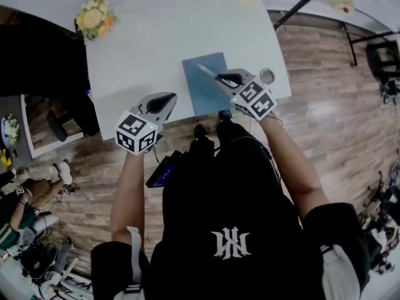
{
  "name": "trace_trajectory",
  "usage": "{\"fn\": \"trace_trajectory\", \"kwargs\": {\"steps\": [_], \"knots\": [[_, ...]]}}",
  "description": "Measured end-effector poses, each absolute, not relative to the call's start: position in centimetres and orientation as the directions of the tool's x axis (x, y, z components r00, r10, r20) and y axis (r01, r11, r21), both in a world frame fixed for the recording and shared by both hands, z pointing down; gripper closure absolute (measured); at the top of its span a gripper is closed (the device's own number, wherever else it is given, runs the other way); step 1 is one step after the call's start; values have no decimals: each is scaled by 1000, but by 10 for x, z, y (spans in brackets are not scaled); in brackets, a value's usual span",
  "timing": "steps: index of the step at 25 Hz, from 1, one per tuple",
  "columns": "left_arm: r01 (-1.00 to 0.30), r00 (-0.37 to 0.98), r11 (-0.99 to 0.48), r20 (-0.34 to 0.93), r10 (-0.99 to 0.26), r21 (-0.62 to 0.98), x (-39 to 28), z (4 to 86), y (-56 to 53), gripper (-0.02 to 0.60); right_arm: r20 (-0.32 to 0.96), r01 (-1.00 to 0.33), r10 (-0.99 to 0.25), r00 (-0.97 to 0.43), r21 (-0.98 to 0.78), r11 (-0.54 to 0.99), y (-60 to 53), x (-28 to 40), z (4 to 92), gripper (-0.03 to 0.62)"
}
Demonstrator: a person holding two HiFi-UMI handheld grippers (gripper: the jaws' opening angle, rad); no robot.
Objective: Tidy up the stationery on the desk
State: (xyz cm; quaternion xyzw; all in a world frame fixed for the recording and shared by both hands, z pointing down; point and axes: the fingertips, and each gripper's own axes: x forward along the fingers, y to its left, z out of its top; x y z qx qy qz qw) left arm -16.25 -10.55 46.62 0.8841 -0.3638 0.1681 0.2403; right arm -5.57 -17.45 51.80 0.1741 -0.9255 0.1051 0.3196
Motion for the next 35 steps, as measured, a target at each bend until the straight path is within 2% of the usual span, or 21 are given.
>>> {"fn": "trace_trajectory", "kwargs": {"steps": [15, 31, 35], "knots": [[-686, 712, -642, 499, -494, 342, -158, 510, -86, 578, 716, -411, -226, -661, -92, 907, -154, -62, 579, 528], [-679, 720, -641, 495, -486, 357, -154, 511, -73, 578, 744, -376, -220, -631, -46, 925, -147, -63, 589, 525], [-686, 714, -644, 484, -506, 338, -157, 500, -69, 578, 734, -376, -240, -636, -23, 927, -149, -60, 577, 456]]}}
